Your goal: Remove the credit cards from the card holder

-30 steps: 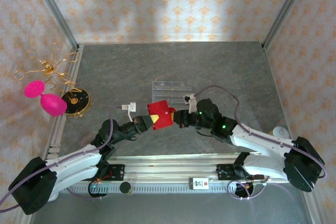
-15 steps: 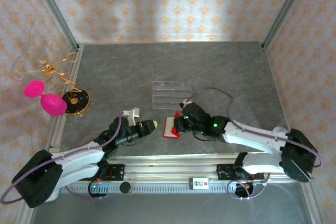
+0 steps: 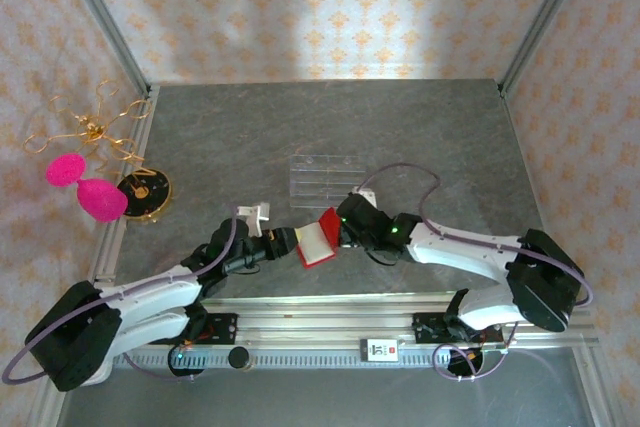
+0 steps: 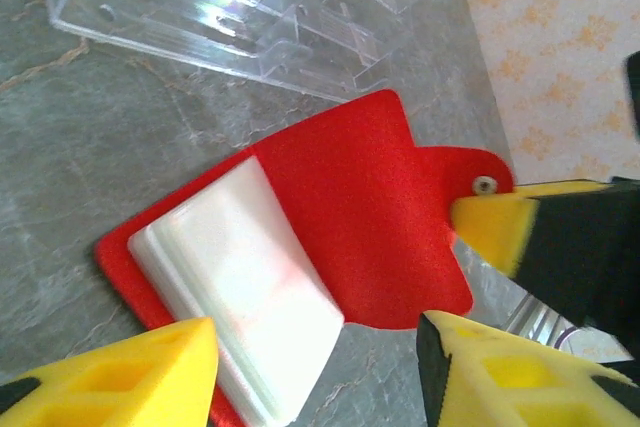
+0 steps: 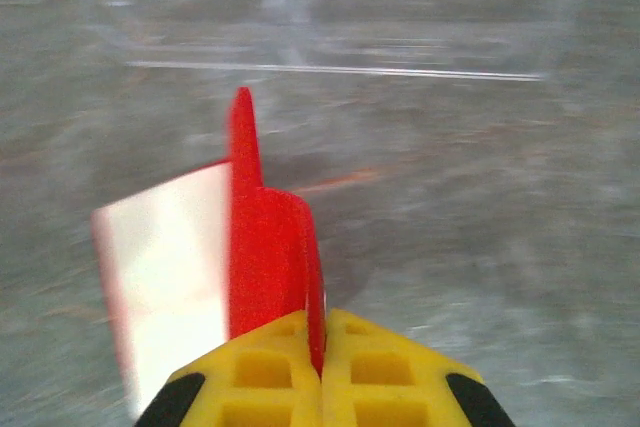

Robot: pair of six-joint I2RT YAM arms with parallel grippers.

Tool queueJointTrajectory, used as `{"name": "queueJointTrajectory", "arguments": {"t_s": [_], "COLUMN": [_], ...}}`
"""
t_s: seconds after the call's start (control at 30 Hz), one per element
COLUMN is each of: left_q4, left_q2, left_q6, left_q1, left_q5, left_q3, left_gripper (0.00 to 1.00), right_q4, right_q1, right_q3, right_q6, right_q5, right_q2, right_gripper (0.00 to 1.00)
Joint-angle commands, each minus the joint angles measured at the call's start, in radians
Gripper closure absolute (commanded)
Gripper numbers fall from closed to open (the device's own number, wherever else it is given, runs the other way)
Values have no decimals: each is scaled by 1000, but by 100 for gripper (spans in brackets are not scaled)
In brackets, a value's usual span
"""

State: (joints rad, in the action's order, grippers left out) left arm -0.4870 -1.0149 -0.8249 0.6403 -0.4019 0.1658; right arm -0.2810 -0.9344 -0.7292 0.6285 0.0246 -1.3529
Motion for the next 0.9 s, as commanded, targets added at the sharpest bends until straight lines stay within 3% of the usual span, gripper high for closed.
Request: {"name": "queueJointTrajectory", "arguments": {"t_s": [0.0,0.23,0.37,0.67,0.77,0.87], "left_q4": [-48,-108,-95,-109,-114,-134], "left_q2": [-33,-151,-217,-272,-271,-285], "left_q6": [48,58,66,58,59,58], "left_q1": [20,55,67,79,79,78], "left_q5": [-29,-53,-58,-65,-67,-70], "left_q3": [53,113,142,153,150,149], "left_gripper": [49,66,71,71,70,70], "right_q4": [-52,23,23,-27,-34,14], "right_q1": [13,14,14,22,23,23], "right_q3": [52,87,97,110,78,38], "right_q6": [36,59,53,8,-45,-118], "right_q5": [105,101,106,100,75,-47], "right_q2": [-70,-156,-113,123,223,269], "right_gripper": [100,100,80,53,52,61]}}
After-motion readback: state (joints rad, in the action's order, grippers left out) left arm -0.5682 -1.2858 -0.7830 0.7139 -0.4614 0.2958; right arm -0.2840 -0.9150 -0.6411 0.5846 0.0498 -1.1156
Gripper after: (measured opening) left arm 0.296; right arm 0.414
